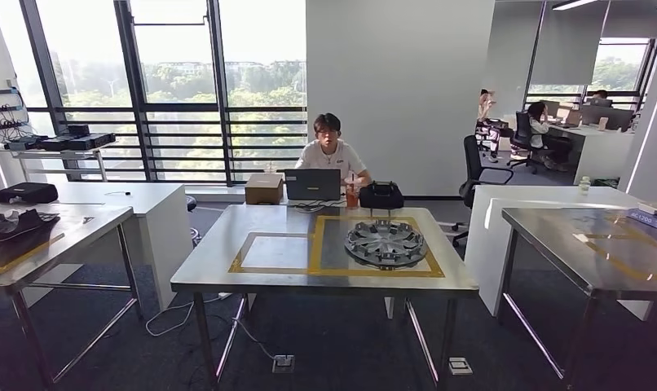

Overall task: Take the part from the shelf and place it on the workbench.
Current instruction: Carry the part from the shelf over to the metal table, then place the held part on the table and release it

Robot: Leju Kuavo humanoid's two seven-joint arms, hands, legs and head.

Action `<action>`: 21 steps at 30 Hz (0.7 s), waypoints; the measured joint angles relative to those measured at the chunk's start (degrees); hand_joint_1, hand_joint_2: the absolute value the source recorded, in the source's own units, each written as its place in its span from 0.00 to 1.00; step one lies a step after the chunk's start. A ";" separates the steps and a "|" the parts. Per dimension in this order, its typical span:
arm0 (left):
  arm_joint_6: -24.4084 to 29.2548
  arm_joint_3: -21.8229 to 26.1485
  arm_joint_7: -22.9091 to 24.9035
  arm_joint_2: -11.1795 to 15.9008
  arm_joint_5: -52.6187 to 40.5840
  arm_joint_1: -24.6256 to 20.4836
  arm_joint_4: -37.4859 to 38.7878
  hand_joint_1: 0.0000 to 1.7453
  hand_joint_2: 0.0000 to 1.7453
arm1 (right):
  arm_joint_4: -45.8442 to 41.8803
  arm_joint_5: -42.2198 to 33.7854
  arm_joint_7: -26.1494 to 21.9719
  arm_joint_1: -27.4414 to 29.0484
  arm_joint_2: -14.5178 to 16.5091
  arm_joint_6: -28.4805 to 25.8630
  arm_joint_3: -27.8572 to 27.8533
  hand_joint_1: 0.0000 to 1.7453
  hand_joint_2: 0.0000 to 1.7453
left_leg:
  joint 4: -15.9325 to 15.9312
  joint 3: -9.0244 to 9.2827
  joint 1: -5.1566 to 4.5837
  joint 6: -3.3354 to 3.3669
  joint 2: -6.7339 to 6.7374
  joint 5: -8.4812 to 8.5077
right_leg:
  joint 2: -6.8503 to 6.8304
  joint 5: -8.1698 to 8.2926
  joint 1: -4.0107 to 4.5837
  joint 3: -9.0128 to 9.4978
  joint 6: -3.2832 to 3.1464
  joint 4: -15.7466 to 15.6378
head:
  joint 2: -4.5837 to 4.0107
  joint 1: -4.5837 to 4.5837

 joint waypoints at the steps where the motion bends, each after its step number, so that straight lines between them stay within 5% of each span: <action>1: 0.00 0.01 0.01 -0.02 -0.02 -0.01 -0.07 0.92 1.00 | 0.08 0.00 -0.03 -0.06 -0.05 -0.03 -0.01 0.00 0.00 | -0.46 0.44 0.07 0.37 -0.04 0.23 | 0.04 -1.05 0.02 -1.08 -0.12 2.19 | 0.01 0.09; 3: -0.01 -0.02 0.01 -0.05 -0.05 0.05 -0.05 0.92 1.00 | 0.22 0.00 -0.04 -0.14 -0.20 -0.04 -0.07 0.00 0.00 | -0.63 0.57 -0.13 0.82 -0.16 0.28 | 0.24 -3.98 0.02 -5.11 -0.60 9.81 | 0.00 0.23; 5: -0.04 -0.03 0.00 -0.04 -0.13 0.15 -0.01 0.92 1.00 | 0.28 0.00 0.02 -0.14 -0.31 -0.04 -0.18 0.00 0.00 | -0.60 0.60 -0.42 1.01 -0.45 0.14 | 0.34 -5.18 0.03 -8.42 -0.49 15.21 | 0.00 0.33; 7: -0.07 -0.04 -0.01 -0.04 -0.30 0.14 0.01 0.92 1.00 | 0.29 0.00 0.09 -0.15 -0.32 -0.07 -0.24 0.00 0.00 | -0.50 0.76 -0.55 0.97 -0.80 -0.09 | 0.35 -2.78 0.03 -7.44 0.18 11.78 | 0.00 0.42; 9: -0.09 -0.03 -0.01 -0.04 -0.43 0.13 0.01 0.92 1.00 | 0.30 0.00 0.11 -0.21 -0.34 -0.16 -0.27 0.00 0.00 | -0.08 0.87 -0.73 0.59 -1.08 -0.63 | 0.35 0.68 0.11 -3.74 0.50 3.50 | 0.00 0.51; 11: -0.12 -0.04 -0.03 -0.03 -0.48 0.10 0.01 0.92 1.00 | 0.33 0.00 0.11 -0.34 -0.35 -0.30 -0.30 0.00 0.00 | 0.36 0.85 -0.98 0.07 -1.20 -1.29 | 0.37 2.04 0.30 -1.63 -0.15 -0.65 | 0.00 0.49; 15: -0.18 -0.05 -0.15 -0.01 -0.50 0.00 -0.03 0.92 1.00 | 0.39 0.00 -0.04 -0.43 -0.28 -0.39 -0.31 0.00 0.00 | 1.82 0.48 -0.63 -0.97 -0.94 -2.64 | 0.46 1.73 0.21 -0.94 -1.73 -0.86 | 0.01 0.31; 17: -0.19 -0.05 -0.18 0.08 -0.51 -0.05 -0.05 0.92 1.00 | 0.40 0.00 -0.08 -0.41 -0.29 -0.39 -0.36 0.00 0.00 | 7.18 -2.13 -0.29 -1.66 -0.67 -5.13 | 0.47 1.38 0.02 -0.33 -2.28 -0.93 | 0.01 0.17; 19: -0.20 -0.08 -0.18 0.20 -0.52 0.01 -0.04 0.92 1.00 | 0.41 0.00 -0.10 -0.43 -0.33 -0.39 -0.42 0.00 0.00 | 14.90 -6.61 0.06 -2.09 -0.49 -7.75 | 0.47 0.91 0.08 0.13 -2.55 -0.90 | 0.00 0.07; 21: -0.20 -0.10 -0.18 0.27 -0.52 0.07 -0.04 0.92 1.00 | 0.43 0.00 -0.13 -0.41 -0.32 -0.39 -0.48 0.00 0.00 | 17.28 -8.98 0.25 -2.14 -0.33 -6.80 | 0.50 0.29 0.16 0.84 -2.50 -0.90 | 0.00 -0.01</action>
